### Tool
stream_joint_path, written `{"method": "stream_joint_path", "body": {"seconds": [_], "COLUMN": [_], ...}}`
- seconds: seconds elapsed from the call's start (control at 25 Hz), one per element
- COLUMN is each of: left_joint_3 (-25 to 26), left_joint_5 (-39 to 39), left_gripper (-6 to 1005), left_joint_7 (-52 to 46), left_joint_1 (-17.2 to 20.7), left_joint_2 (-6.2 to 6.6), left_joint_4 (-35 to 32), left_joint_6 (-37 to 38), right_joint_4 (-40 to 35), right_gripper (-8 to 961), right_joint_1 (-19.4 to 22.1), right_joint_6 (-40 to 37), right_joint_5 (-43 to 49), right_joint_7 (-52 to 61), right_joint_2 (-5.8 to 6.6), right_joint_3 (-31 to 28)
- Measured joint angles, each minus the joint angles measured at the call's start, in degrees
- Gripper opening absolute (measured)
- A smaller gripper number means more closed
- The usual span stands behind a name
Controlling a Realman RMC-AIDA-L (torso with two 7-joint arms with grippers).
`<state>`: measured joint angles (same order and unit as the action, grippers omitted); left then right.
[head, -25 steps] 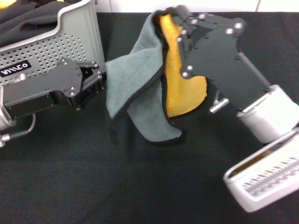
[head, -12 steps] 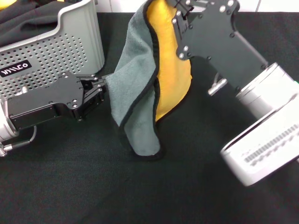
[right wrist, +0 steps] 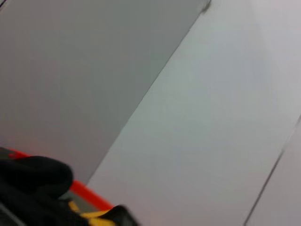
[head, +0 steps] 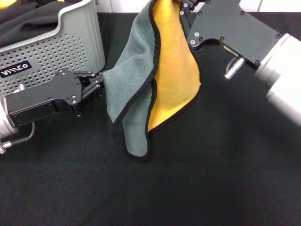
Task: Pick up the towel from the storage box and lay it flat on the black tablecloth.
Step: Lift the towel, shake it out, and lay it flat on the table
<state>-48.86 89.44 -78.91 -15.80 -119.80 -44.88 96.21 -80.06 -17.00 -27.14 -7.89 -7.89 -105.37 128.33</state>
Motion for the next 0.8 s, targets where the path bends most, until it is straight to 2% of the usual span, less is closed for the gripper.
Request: {"method": "stream_joint_path", "body": {"seconds": [0.12,0.28,0.32,0.36,0.4,0.48,0.56,0.68,0.8], "left_joint_3": [-0.1,-0.4,-0.5,-0.5,-0.6,-0.9,-1.5,-2.0,-2.1], "left_joint_5": [0.0,0.0,0.0,0.0,0.1,0.1,0.1,0.1,0.2], "left_gripper": [47,49,50,51,51,52,54,55,57], "left_joint_7": [-0.1,-0.3,-0.4,-0.4,-0.4,-0.6,-0.6,-0.7,-0.7], "left_joint_1": [-0.4,-0.9,-1.1,-1.4,-1.6,-2.4,-3.2,-3.7,-4.1], "left_joint_2": [0.00,0.00,0.00,0.00,0.00,-0.04,-0.10,-0.15,-0.09], "left_joint_4": [0.0,0.1,0.1,0.1,0.1,0.1,0.1,0.6,1.5], "left_joint_6": [0.0,0.0,0.0,0.0,0.0,0.1,0.1,0.1,0.0], "right_joint_4": [-0.8,0.7,0.7,2.4,7.7,11.4,17.9,25.2,26.4], "right_gripper": [5,5,5,5,6,6,6,6,6], "right_joint_1": [-2.0,-5.6,-5.6,-6.9,-8.9,-9.8,-11.1,-12.5,-12.4], "right_joint_6": [2.8,1.8,1.8,-0.8,-10.0,-16.5,-26.4,-38.2,-44.4], "right_joint_5": [7.2,15.4,15.4,19.0,26.3,30.9,38.3,51.6,64.1], "right_joint_7": [14.2,34.1,34.1,42.4,57.4,65.3,75.5,84.4,89.4], "right_joint_2": [1.88,5.43,5.43,6.68,8.04,8.16,6.93,2.39,-1.89], "right_joint_3": [-1.0,-1.1,-1.1,-1.3,-3.5,-5.7,-10.9,-22.2,-33.1]}}
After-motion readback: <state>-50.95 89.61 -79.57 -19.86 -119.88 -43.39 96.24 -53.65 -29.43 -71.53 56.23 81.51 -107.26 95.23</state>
